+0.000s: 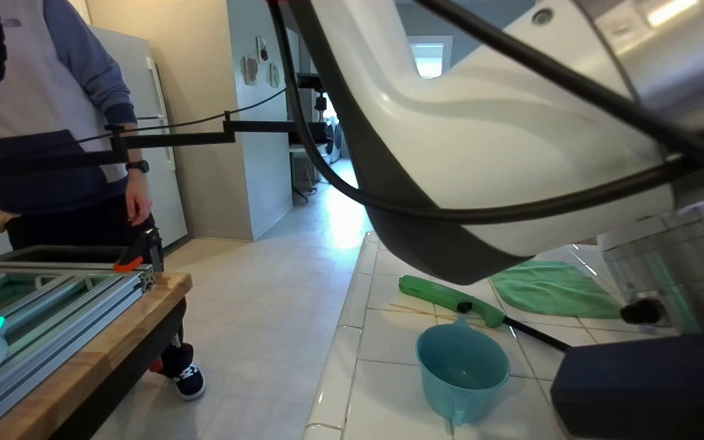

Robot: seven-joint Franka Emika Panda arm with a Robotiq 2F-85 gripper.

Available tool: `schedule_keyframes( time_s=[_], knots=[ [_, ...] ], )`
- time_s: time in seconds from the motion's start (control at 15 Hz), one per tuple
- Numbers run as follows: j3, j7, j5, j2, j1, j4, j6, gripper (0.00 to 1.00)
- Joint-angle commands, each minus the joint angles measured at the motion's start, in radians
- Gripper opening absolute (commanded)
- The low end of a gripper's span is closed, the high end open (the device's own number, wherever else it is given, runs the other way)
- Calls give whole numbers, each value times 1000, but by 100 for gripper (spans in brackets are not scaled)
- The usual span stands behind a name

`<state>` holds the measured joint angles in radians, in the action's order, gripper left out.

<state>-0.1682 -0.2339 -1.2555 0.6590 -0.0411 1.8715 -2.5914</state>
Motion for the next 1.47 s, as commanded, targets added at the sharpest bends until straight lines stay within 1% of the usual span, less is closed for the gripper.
schedule_keyframes(
  time_s=[0.0, 0.33, 0.53, 0.8, 1.07, 1.4],
  knots=[
    [19, 67, 14, 19, -18, -12, 51, 100],
    [25, 102, 18, 39, -27, -13, 110, 100],
    [34, 123, 31, 49, -37, -14, 118, 100],
    [54, 156, 54, 61, -58, -12, 91, 100],
    [62, 163, 65, 74, -67, -14, 68, 100],
    [61, 146, 58, 82, -81, -11, -12, 100]
  ],
)
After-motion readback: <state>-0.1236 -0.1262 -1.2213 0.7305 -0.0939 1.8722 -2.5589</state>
